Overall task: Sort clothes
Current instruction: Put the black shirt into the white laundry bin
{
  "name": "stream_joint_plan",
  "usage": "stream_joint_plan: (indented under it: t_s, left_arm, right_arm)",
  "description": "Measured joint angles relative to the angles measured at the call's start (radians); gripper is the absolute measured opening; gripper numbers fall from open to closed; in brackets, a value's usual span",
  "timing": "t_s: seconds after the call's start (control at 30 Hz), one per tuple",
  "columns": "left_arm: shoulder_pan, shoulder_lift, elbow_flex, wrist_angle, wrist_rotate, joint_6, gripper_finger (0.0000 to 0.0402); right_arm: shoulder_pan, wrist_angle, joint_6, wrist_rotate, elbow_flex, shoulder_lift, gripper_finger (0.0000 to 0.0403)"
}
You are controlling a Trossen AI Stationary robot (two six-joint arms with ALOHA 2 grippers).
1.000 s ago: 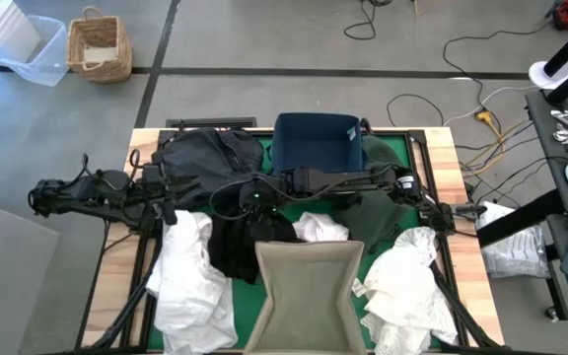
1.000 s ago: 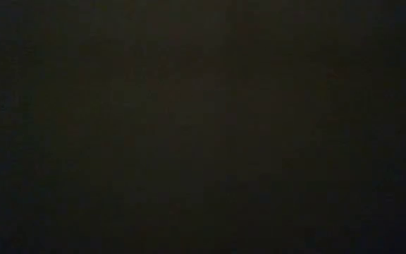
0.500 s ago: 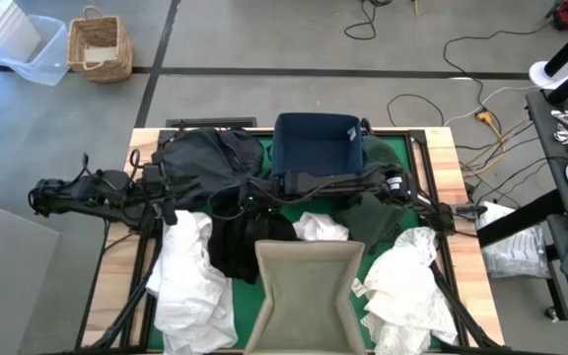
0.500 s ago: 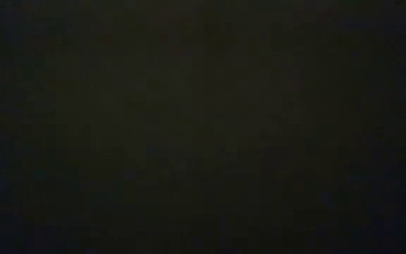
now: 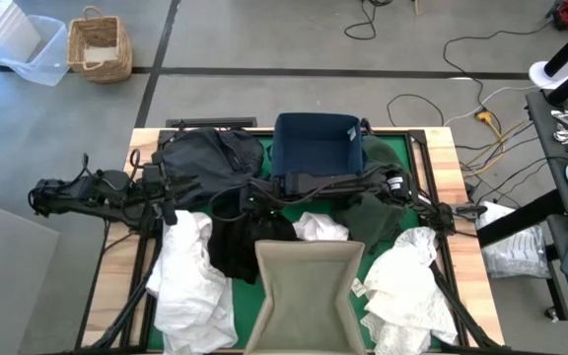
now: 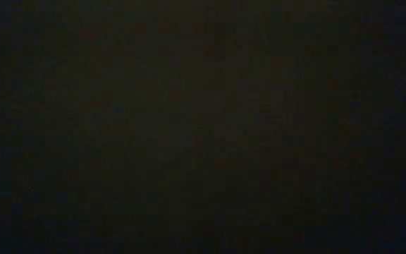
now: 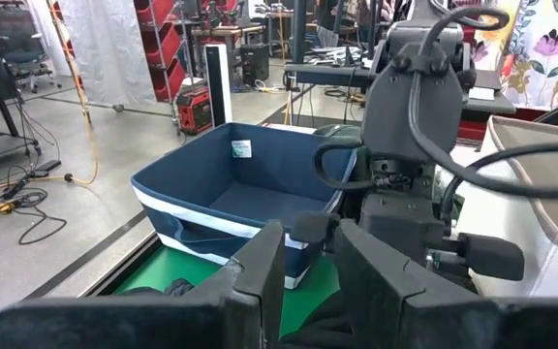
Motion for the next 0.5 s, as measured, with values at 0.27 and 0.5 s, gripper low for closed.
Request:
stream_joint_plan:
  t_s: [0.27,0.5]
  left_arm:
    - [0.0,0.0,0.0,0.0,0.0,0.0,0.0077]
    - [0.0,0.0,0.0,0.0,0.0,0.0,0.0077]
  right_arm:
    - [0.001,-0.004,-0.046,0.001,-0.039,-0.002,0.0244]
    - [0.0,0.0,-0.06,0.008,-0.059,-0.002,0.0217]
